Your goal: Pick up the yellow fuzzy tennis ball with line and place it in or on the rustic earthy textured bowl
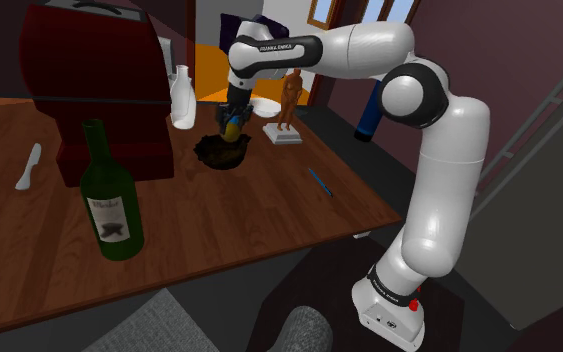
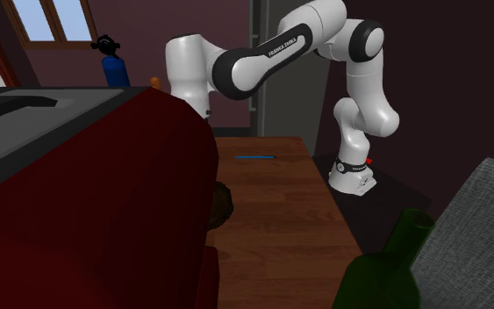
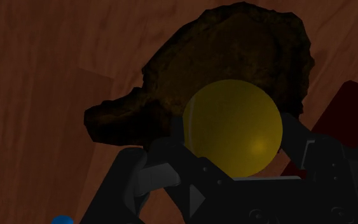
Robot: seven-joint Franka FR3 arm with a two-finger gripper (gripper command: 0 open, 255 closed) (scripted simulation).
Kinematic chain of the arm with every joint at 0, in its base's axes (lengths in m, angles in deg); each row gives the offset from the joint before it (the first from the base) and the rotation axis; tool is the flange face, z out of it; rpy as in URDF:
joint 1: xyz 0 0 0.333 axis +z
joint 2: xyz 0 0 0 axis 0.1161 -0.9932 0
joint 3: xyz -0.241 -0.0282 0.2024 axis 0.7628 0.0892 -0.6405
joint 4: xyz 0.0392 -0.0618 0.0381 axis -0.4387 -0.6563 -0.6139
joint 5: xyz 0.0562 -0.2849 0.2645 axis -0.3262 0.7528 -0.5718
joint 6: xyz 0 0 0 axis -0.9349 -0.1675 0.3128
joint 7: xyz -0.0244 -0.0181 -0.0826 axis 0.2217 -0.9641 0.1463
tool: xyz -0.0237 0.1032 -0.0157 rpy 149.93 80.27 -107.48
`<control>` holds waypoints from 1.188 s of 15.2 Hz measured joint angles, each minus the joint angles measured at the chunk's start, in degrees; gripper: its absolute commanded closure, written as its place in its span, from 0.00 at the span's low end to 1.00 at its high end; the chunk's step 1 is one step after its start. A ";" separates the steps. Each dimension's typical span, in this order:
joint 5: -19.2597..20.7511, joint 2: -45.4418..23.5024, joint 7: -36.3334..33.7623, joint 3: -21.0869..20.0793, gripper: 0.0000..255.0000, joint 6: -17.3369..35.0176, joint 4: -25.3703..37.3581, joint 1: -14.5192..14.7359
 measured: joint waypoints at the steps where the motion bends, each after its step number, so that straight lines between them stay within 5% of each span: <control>1: -0.01 -0.05 0.01 0.00 1.00 0.07 -0.02 0.00; 4: -0.01 -0.07 0.01 0.00 1.00 0.13 -0.04 0.00; 5: -0.01 -0.07 0.01 0.00 0.00 0.14 -0.05 0.00; 11: -0.01 -0.06 0.01 0.00 0.00 0.14 -0.04 0.00; 18: 0.20 1.18 -0.23 0.20 0.00 -6.38 5.26 -0.37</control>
